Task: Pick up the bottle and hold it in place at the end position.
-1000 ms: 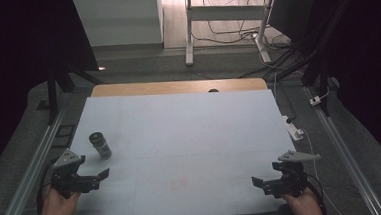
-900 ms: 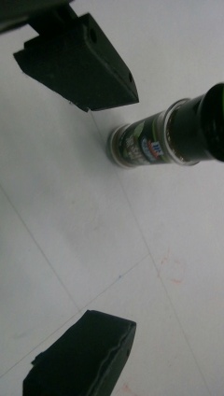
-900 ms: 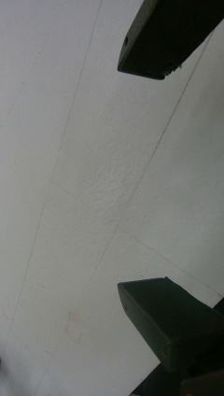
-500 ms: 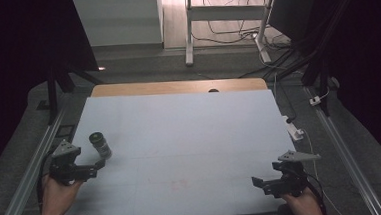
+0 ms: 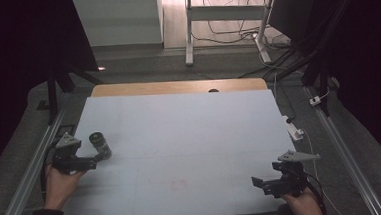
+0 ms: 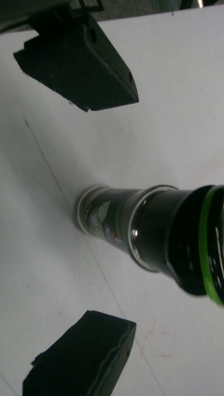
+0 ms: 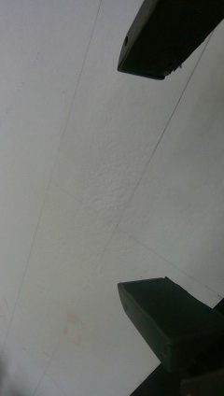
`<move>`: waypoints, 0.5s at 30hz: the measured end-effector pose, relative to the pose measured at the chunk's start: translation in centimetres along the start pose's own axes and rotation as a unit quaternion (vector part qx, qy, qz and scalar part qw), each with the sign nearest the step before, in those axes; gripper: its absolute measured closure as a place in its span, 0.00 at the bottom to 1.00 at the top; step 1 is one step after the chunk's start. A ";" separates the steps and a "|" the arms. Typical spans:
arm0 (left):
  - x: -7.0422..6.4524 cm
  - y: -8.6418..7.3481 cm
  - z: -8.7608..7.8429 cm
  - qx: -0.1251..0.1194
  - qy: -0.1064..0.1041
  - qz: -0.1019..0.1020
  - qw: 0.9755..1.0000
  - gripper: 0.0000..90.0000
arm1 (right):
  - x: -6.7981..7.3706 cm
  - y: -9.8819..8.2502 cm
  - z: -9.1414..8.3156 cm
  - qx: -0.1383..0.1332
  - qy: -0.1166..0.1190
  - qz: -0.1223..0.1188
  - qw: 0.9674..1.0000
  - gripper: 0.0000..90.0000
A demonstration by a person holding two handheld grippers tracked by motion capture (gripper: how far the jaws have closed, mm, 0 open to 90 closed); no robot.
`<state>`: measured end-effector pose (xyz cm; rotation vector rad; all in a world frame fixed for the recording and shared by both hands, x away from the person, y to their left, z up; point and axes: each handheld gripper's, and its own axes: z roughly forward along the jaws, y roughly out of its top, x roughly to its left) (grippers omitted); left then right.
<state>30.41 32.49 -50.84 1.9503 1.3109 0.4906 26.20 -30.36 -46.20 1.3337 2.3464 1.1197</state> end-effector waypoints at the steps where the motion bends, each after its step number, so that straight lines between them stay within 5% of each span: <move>1: 0.1 0.0 0.2 0.002 -0.002 -0.003 1.000 0.00 | 0.0 0.0 0.0 0.000 0.000 -0.001 1.000 0.00; 5: 0.3 0.3 1.1 0.021 -0.009 -0.009 1.000 0.00 | 0.0 0.0 0.0 0.000 0.000 -0.001 1.000 0.00; 15: 0.2 0.7 2.4 0.035 -0.009 0.016 0.999 0.10 | 0.0 0.0 0.0 0.001 -0.001 -0.002 1.000 0.00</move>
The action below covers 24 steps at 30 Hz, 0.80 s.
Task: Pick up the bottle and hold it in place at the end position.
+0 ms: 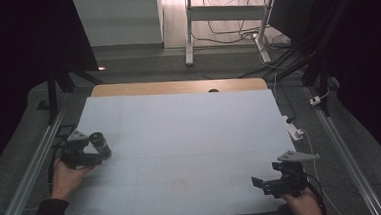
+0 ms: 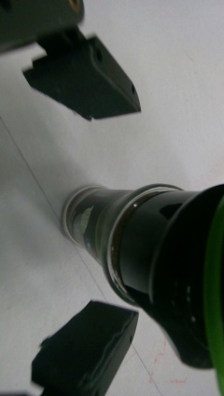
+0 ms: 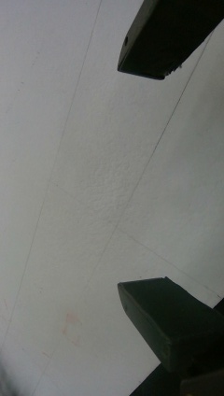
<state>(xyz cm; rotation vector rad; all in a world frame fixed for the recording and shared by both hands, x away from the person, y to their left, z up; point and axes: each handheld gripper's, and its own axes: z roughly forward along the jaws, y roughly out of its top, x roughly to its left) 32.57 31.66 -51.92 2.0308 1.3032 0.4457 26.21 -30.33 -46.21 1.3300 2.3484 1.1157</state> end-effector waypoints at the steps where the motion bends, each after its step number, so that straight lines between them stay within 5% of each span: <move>1: 0.0 0.0 0.1 0.001 0.000 0.004 1.000 0.13 | 0.0 0.0 0.0 0.000 0.000 0.000 1.000 0.00; 14: -0.2 0.1 0.1 -0.003 -0.019 0.028 0.999 0.58 | 0.0 0.0 0.0 0.002 0.001 -0.002 1.000 0.00; 24: -0.4 0.2 0.0 -0.002 -0.012 0.040 0.999 0.60 | 0.1 0.0 0.0 0.002 0.001 -0.003 1.000 0.00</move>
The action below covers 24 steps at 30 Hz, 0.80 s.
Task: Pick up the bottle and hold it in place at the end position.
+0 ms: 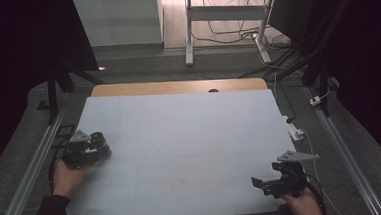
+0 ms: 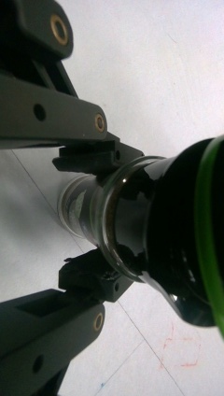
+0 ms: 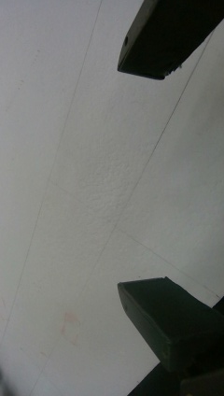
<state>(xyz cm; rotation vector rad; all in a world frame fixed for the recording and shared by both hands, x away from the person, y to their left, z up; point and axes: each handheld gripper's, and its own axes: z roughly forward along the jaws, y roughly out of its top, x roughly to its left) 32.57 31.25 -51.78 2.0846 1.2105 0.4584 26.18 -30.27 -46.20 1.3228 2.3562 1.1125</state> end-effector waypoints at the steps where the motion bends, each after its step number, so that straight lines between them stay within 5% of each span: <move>1: -0.1 0.1 0.0 0.001 0.001 0.001 1.000 0.60 | 0.0 0.0 0.0 0.000 0.000 0.000 1.000 0.00; 14: -1.4 1.7 -0.9 -0.030 -0.012 0.009 0.999 0.60 | 0.0 0.0 0.0 0.001 0.002 0.003 1.000 0.00; 24: -3.6 4.1 -0.7 -0.031 -0.034 0.016 0.999 0.60 | -0.1 0.0 0.0 0.002 0.003 0.004 1.000 0.00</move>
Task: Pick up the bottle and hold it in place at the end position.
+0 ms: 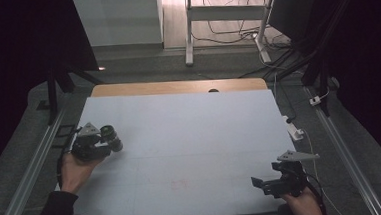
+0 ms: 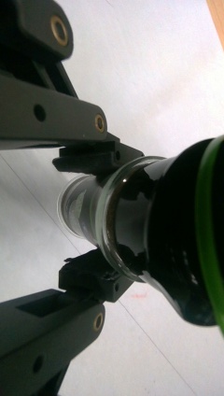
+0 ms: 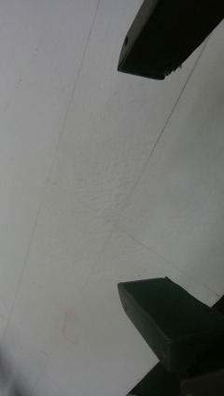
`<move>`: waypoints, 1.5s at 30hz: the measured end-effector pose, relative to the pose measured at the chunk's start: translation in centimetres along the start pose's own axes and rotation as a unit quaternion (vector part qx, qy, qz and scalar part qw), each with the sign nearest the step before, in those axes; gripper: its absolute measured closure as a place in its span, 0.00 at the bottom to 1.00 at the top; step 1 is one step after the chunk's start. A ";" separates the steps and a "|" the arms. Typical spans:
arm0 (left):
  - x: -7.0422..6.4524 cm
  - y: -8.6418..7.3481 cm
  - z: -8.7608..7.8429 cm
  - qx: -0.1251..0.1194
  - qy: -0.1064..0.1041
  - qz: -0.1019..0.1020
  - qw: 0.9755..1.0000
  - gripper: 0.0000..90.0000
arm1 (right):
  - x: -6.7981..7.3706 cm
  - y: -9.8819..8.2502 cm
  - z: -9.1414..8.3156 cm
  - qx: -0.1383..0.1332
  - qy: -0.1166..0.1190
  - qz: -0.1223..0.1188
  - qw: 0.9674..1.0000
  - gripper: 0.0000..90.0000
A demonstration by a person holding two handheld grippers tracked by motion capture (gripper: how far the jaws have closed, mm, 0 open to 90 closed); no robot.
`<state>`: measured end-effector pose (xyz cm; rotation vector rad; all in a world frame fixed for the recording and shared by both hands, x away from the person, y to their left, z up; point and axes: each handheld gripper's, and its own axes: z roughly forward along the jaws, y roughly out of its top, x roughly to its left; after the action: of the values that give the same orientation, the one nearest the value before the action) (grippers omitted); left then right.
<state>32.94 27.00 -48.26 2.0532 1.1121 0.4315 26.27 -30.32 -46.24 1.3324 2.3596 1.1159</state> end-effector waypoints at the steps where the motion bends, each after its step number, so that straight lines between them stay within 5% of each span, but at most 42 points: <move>1: -0.2 0.3 0.1 0.000 -0.003 0.000 1.000 0.60 | 0.0 0.0 0.0 0.000 0.000 0.001 1.000 0.00; 26: -5.9 6.6 4.0 0.015 -0.044 0.006 0.999 0.60 | -0.1 0.0 0.0 -0.001 0.002 0.002 1.000 0.00; 45: -10.3 10.0 8.1 0.025 -0.061 0.044 0.997 0.60 | -0.1 0.0 0.0 -0.001 0.004 0.003 1.000 0.00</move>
<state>37.59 11.47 -45.62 2.1474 0.9716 0.3200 26.28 -30.43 -46.25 1.3383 2.3605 1.1282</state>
